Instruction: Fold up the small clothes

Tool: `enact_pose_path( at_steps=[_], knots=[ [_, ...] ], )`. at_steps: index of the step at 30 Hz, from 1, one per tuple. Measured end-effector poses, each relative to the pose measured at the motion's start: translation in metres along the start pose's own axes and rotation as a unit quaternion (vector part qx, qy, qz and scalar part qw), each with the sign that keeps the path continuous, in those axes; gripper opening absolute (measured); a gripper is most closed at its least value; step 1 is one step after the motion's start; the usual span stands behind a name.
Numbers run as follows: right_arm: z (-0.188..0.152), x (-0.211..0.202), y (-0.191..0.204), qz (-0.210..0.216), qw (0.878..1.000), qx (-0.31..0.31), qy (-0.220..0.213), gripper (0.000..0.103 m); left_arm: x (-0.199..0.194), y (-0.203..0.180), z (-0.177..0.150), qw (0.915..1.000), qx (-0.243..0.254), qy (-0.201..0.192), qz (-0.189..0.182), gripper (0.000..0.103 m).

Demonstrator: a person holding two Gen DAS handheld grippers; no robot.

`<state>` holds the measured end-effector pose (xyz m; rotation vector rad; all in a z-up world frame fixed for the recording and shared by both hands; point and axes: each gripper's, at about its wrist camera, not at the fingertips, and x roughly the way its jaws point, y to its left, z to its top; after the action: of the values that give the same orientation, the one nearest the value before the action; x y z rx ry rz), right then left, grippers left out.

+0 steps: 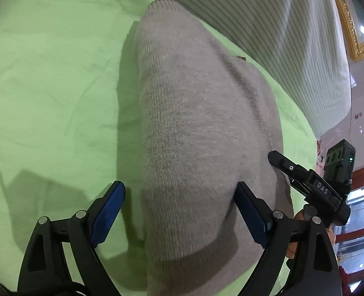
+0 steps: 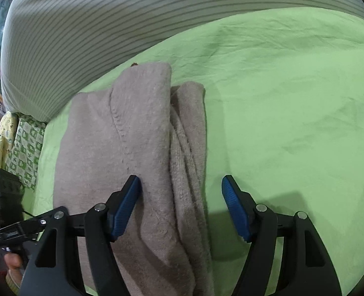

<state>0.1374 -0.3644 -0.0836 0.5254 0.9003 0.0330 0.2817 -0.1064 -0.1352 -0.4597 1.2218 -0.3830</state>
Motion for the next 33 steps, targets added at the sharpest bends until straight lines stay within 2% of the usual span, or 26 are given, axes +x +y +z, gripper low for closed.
enact_pose_path(
  at_steps=[4,6,7,8,10,11,12,14,16,22,26,33],
  knots=[
    [0.009,0.004,0.000,0.002,1.000,-0.011,0.003,0.070,0.016,0.006,0.001,0.9998,-0.014,0.001,-0.013,0.092],
    [0.012,0.007,0.001,0.004,1.000,-0.010,0.002,0.070,0.019,0.002,0.002,0.9999,-0.008,-0.001,-0.012,0.089],
    [0.012,0.009,0.002,0.007,1.000,-0.010,0.002,0.070,0.020,0.000,0.003,0.9999,-0.005,0.000,-0.014,0.086],
    [0.012,0.010,0.002,0.010,1.000,-0.011,0.003,0.070,0.021,-0.001,0.003,0.9996,-0.004,0.001,-0.026,0.072],
    [0.011,0.013,0.005,0.015,1.000,-0.016,0.008,0.061,0.022,0.000,0.004,0.9990,-0.009,0.005,-0.043,0.068],
    [0.011,0.015,0.009,0.024,0.999,-0.016,0.014,0.048,0.022,0.000,0.004,0.9990,-0.008,0.005,-0.044,0.063],
    [0.010,0.016,0.010,0.037,0.999,-0.011,0.022,0.041,0.020,0.000,0.003,0.9990,-0.005,0.002,-0.045,0.058],
    [0.010,0.013,0.011,0.051,0.998,0.000,0.023,0.032,0.015,-0.001,0.002,0.9988,-0.002,-0.003,-0.049,0.053],
    [0.009,0.005,0.014,0.056,0.998,0.007,0.016,0.029,0.009,-0.005,0.000,0.9987,0.001,-0.007,-0.051,0.049],
    [-0.003,-0.018,0.040,0.071,0.997,0.005,-0.003,0.027,-0.034,-0.008,-0.009,0.9982,0.015,-0.036,-0.046,0.046],
    [-0.017,-0.028,0.063,0.094,0.996,0.002,-0.007,0.027,-0.076,0.008,-0.019,0.9972,0.006,-0.059,-0.047,0.045],
    [-0.043,-0.025,0.131,0.138,0.990,-0.026,-0.010,0.027,-0.147,0.044,-0.048,0.9953,0.012,-0.094,-0.019,0.045]
  ],
)
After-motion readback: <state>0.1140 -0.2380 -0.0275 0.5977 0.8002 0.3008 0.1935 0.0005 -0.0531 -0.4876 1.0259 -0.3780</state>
